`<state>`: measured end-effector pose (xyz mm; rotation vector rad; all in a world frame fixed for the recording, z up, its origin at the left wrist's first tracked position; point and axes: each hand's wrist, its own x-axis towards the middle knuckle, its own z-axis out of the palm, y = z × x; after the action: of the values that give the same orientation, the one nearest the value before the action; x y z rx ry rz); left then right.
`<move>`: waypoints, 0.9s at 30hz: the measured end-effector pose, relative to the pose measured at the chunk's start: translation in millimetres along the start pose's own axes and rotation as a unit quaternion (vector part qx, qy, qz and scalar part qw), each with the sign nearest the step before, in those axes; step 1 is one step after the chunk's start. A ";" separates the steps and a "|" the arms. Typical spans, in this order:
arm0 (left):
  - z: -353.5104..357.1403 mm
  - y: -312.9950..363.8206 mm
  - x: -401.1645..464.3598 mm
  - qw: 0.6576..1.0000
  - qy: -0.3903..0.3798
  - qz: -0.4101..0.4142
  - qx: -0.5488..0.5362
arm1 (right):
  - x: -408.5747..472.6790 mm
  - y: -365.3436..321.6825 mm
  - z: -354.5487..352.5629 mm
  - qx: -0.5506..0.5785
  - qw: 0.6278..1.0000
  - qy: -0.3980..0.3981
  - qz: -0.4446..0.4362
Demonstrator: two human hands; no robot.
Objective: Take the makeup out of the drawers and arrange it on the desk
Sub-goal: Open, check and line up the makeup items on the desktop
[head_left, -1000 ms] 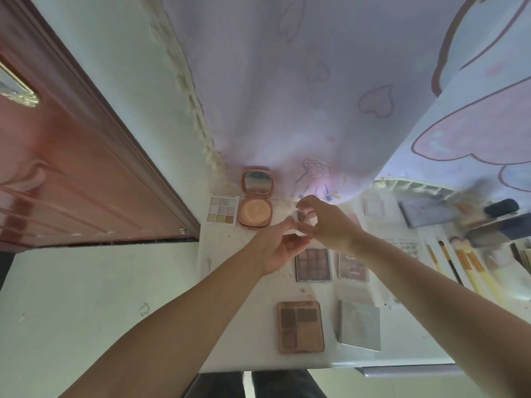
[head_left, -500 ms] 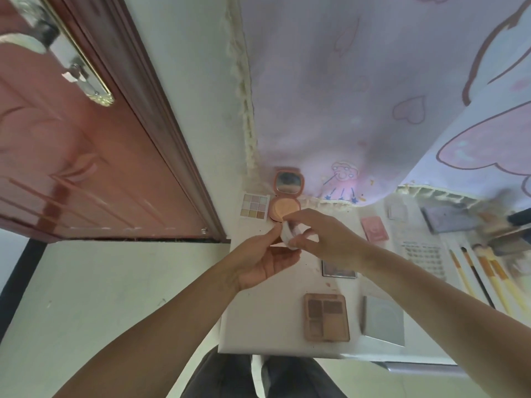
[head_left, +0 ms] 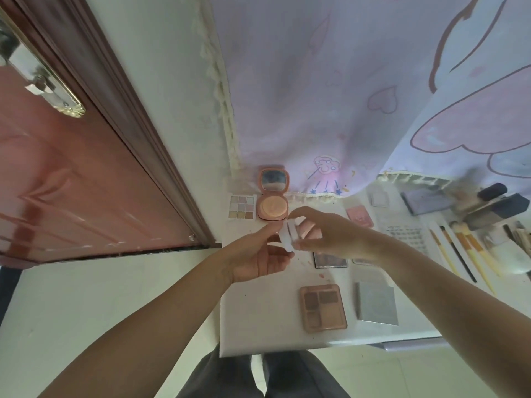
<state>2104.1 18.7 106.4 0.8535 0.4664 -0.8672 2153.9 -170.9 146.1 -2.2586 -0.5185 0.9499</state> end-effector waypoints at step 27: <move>22.5 6.5 155.4 0.435 0.340 0.220 0.804 | 89.1 140.7 -36.8 -0.284 0.942 0.171 0.059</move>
<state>2200.0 -70.1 19.2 3.0517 -0.1448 -0.1223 2255.9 -237.6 26.7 -2.9241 -0.5530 0.4683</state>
